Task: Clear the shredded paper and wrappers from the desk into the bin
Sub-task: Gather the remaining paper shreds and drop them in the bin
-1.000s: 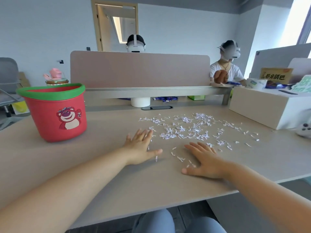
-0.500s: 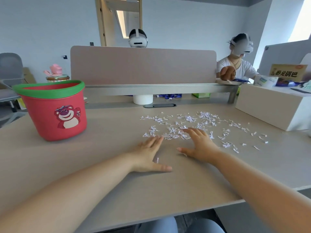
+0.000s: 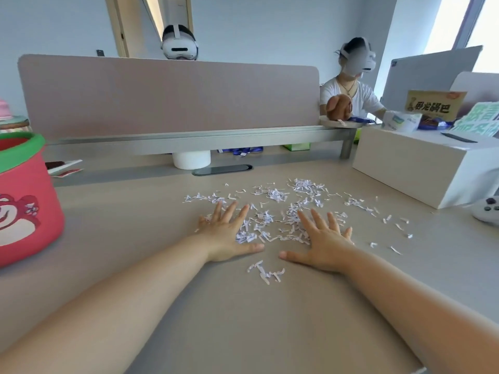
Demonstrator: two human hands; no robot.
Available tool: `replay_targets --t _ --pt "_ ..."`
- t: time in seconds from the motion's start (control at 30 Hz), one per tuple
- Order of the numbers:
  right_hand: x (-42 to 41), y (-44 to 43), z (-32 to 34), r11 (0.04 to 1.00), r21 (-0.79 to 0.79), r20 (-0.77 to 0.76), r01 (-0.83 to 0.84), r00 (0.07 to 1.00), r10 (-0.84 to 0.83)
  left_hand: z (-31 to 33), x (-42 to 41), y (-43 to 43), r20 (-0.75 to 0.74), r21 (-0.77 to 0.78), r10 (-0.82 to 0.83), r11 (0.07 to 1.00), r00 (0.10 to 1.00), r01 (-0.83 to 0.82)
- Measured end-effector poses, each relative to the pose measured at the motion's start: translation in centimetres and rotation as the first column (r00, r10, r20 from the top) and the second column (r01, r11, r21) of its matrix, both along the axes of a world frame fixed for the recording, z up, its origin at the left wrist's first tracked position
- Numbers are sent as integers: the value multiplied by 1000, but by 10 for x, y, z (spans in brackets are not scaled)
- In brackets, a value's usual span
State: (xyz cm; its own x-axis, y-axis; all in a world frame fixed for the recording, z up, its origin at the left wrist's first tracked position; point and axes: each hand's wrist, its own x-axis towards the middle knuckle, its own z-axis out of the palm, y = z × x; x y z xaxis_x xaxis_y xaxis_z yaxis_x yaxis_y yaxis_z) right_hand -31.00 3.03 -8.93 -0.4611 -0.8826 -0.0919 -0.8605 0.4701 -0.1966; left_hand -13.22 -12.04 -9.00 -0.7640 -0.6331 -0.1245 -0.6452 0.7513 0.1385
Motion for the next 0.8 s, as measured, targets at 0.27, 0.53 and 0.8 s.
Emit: replay_targets --t 0.27,0.53,0.8 --pt "-43 -79 0 995 -13 -1 -97 995 97 -1 -41 -59 24 -70 106 992 994 -104" --pt "-50 -122 -1 956 -154 42 -249 965 258 -8 -48 -80 -174 -67 -28 998 984 17" --pt "-14 -94 1 880 -355 15 -316 939 344 -3 -23 -46 -315 -81 -19 997 949 -7"
